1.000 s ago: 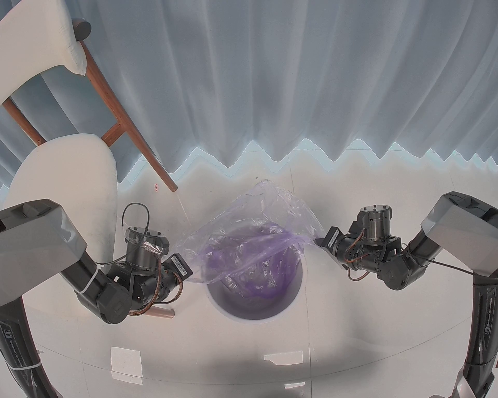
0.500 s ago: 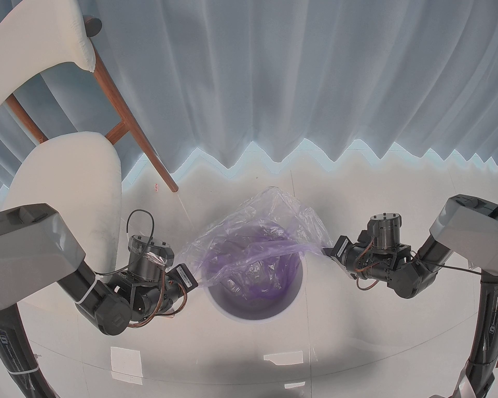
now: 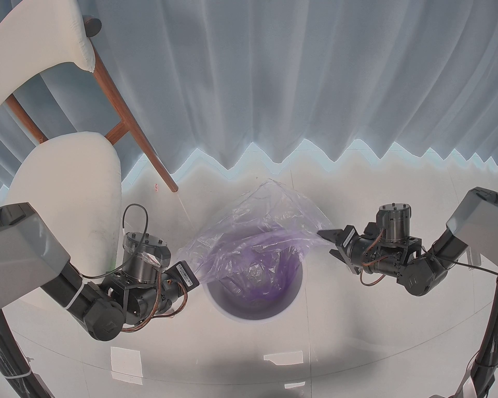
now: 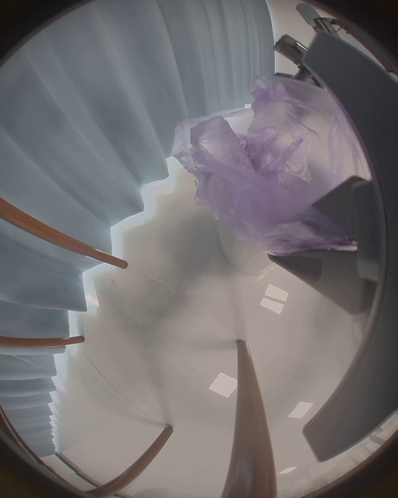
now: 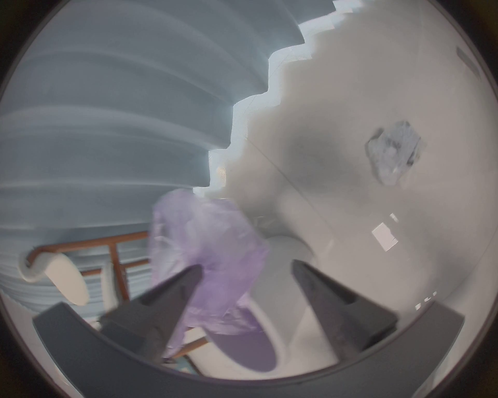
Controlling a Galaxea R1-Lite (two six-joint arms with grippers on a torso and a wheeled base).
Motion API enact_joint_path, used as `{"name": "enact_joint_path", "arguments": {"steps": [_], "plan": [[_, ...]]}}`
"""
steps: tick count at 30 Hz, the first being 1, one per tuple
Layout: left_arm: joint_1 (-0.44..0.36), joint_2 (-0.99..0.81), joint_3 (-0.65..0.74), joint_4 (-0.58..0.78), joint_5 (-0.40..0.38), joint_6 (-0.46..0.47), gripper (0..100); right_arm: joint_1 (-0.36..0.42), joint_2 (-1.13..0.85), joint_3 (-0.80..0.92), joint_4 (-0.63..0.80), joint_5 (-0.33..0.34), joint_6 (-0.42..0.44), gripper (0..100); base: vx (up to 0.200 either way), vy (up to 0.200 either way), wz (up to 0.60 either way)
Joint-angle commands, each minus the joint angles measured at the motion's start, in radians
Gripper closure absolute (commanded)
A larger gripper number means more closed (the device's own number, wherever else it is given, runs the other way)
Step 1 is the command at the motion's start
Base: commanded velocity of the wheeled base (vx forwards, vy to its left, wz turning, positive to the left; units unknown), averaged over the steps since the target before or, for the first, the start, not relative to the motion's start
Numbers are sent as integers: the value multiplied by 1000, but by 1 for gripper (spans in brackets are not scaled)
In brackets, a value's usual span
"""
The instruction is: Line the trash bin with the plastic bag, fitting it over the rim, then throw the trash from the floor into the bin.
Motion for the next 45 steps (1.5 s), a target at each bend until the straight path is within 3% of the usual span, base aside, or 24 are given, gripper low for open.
{"name": "enact_joint_path", "arguments": {"steps": [1,3,9,12,16,23,24,29,40,45], "plan": [[-13,-36,11,-5,1,0,100,70,-154,12,6,-2,110,0,0,0,0],[-14,-49,26,-14,-2,0,100,127,-204,0,37,-2,159,0,0,0,0],[-23,-51,57,-38,-1,2,100,215,-194,-58,84,-11,192,0,0,0,0],[-31,-51,66,-55,-1,4,100,256,-131,-153,167,-77,194,0,0,0,0],[-31,-53,66,-58,-1,4,100,274,-57,-245,259,-145,205,0,0,0,0],[-29,-62,67,-58,1,17,100,270,7,-296,311,-168,211,0,0,0,0],[-29,-62,67,-58,1,17,100,270,7,-296,311,-168,211,100,0,0,0],[-14,-60,112,-58,1,108,100,297,-111,-210,440,-235,214,100,0,0,0],[-9,-22,215,-68,56,171,100,362,-215,144,345,-235,203,100,0,0,0],[-11,87,238,-186,58,183,100,439,-163,215,281,-240,202,100,0,0,0]]}}
